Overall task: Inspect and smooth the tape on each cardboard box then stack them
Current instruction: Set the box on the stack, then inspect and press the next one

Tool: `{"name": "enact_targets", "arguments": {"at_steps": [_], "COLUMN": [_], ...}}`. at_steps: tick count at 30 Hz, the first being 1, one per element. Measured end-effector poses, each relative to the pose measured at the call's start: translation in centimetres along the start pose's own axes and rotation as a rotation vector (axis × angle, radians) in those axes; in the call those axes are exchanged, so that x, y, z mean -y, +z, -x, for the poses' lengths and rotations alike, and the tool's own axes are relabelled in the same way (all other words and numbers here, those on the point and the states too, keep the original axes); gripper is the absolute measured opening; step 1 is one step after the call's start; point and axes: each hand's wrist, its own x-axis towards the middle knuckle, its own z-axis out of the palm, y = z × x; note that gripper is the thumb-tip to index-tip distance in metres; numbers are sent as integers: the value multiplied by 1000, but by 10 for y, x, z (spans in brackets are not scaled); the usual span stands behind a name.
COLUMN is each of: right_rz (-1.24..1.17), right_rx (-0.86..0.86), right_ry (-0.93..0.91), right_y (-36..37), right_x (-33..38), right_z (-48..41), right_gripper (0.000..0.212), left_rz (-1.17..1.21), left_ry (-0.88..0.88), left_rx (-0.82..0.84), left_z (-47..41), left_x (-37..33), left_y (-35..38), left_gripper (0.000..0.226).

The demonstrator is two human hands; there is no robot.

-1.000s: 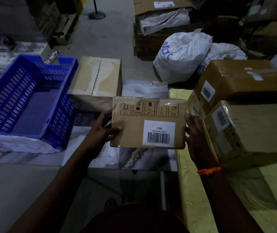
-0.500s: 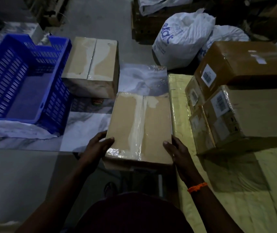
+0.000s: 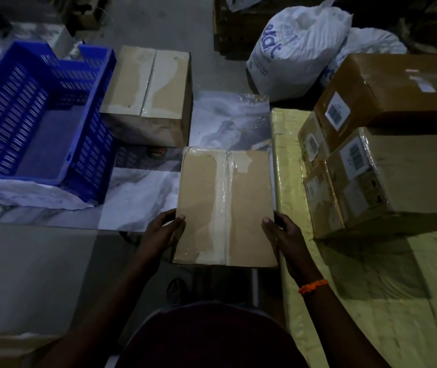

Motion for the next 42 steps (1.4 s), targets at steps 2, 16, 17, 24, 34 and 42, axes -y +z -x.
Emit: {"name": "enact_targets", "arguments": {"at_steps": [2,16,17,24,34,42], "right_rz": [2,41,56,87,-30,-195], "right_rx": [-5,-10,2,78,-94,-107], "right_ry": [-5,-82,-79,-100,-306,-357], "right_y": [0,12,12,18,1,-6], "right_x": [3,36,37,48,94,101], "right_z": [-6,-71,-75,-73,-36,-2], "right_gripper": [30,40,44,37,54,66], "left_rz": [1,-116,-145,-163,153,167], "left_ry": [33,158,163,127,312,359], "left_rx": [-1,40,60,90,128,114], "left_z": [-3,-48,-49,-48,1,16], "left_x": [-6,-55,-57,-65,-112,-115], "left_y": [2,18,20,27,28,24], "left_gripper": [22,41,39,41,44,31]}}
